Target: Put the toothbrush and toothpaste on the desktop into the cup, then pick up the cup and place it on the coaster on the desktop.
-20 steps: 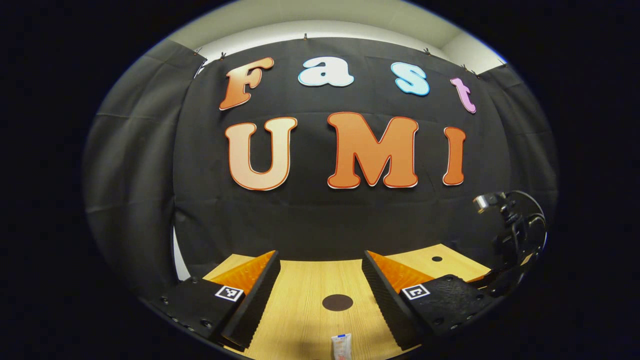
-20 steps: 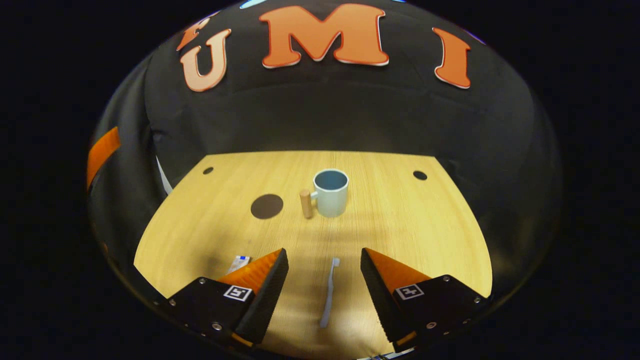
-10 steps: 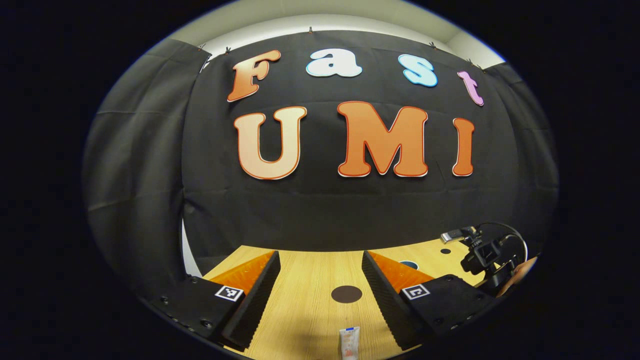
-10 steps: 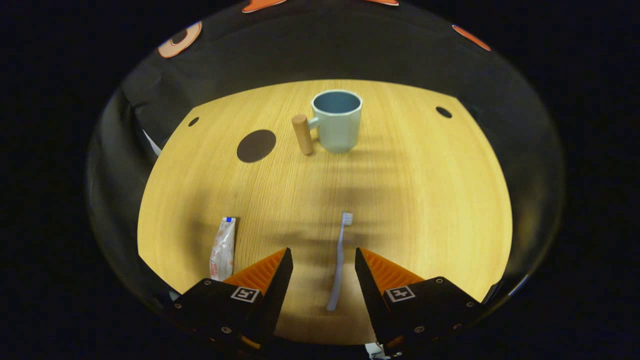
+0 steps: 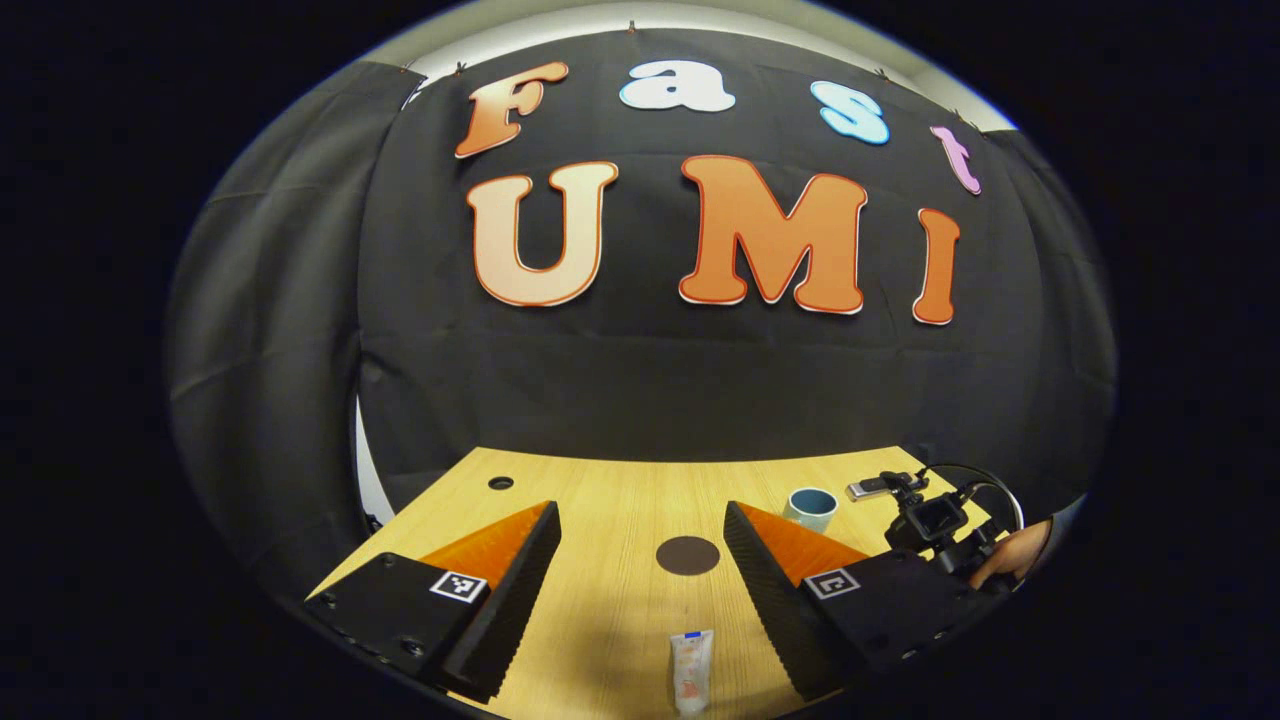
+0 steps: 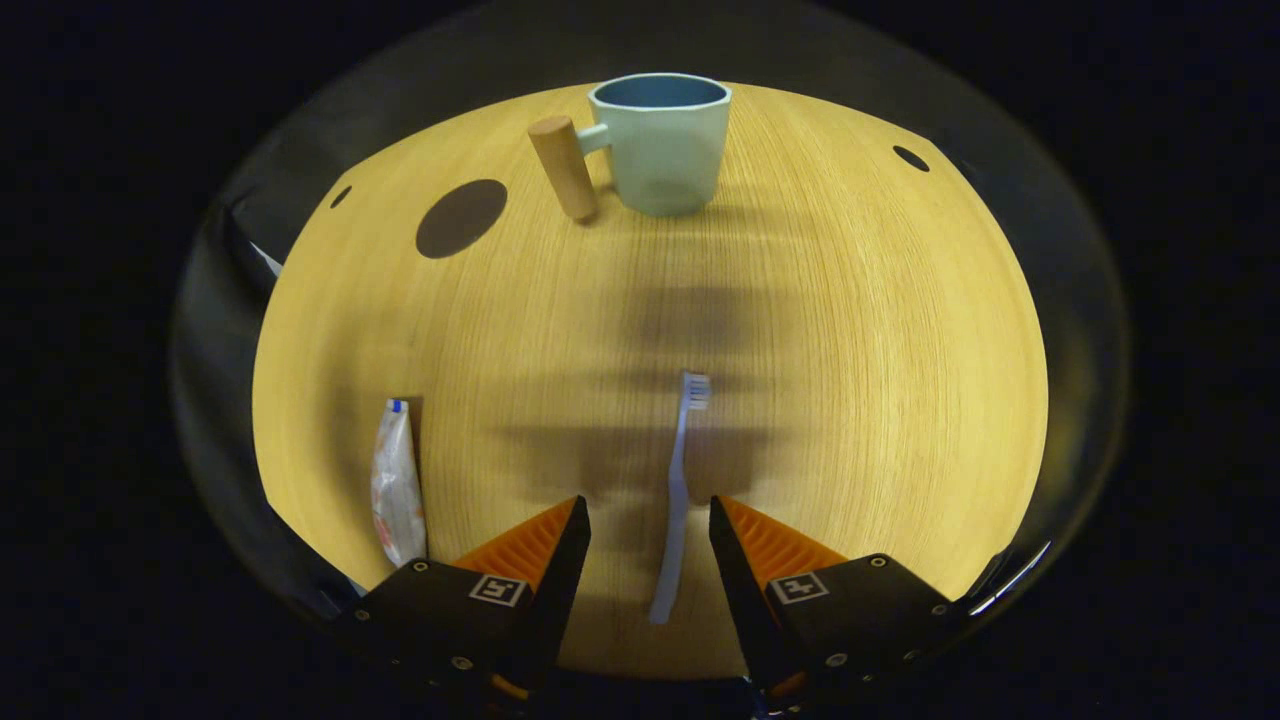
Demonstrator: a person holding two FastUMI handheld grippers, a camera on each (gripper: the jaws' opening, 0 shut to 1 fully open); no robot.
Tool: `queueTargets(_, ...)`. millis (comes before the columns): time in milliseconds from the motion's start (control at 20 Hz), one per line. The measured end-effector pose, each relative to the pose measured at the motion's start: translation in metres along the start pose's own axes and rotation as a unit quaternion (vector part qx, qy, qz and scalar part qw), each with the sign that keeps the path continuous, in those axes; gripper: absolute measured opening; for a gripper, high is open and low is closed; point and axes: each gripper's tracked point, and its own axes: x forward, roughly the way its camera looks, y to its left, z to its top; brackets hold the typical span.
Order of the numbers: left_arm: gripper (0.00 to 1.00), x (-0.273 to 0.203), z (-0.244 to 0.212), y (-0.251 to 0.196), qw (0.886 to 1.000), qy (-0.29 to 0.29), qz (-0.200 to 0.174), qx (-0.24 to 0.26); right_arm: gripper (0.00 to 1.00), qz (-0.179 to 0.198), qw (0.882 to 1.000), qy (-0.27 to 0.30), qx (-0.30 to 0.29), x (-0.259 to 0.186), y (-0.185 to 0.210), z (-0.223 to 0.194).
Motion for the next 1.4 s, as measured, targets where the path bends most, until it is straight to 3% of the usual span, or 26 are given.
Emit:
queueTargets(150, 0.99, 0.003, -0.011, -0.006, 1.000, 0.019, -0.017, 0.002, 0.54, -0.001, 1.000, 0.018, 0.014, 0.009, 0.001, -0.005)
queueTargets(200, 0.99, 0.004, -0.013, -0.007, 0.999, 0.024, -0.024, 0.004, 0.53, -0.009, 1.000, 0.020, 0.017, 0.013, -0.004, -0.007)
queueTargets(450, 0.99, 0.011, -0.025, -0.006, 0.997, 0.044, -0.070, 0.004, 0.14, -0.026, 0.998, 0.020, 0.056, 0.019, -0.006, -0.009)
queueTargets(600, 0.99, 0.019, -0.035, -0.003, 0.993, 0.065, -0.102, 0.004, 0.07, -0.007, 0.997, 0.020, 0.075, 0.017, 0.002, -0.009)
queueTargets(800, 0.98, 0.033, -0.062, -0.009, 0.980, 0.125, -0.153, -0.007, 0.07, -0.005, 0.994, -0.007, 0.109, 0.008, 0.011, -0.006)
queueTargets(900, 0.97, 0.038, -0.096, -0.009, 0.969, 0.197, -0.150, 0.015, 0.06, 0.002, 0.993, -0.026, 0.113, -0.001, 0.018, -0.004)
queueTargets(1050, 0.98, 0.035, -0.154, -0.034, 0.935, 0.308, -0.175, 0.002, 0.06, 0.016, 0.993, -0.043, 0.110, -0.016, 0.021, -0.003)
queueTargets(1400, 0.98, 0.030, -0.245, -0.060, 0.883, 0.443, -0.154, -0.022, 0.06, 0.056, 0.992, -0.096, 0.058, -0.042, 0.019, 0.012)
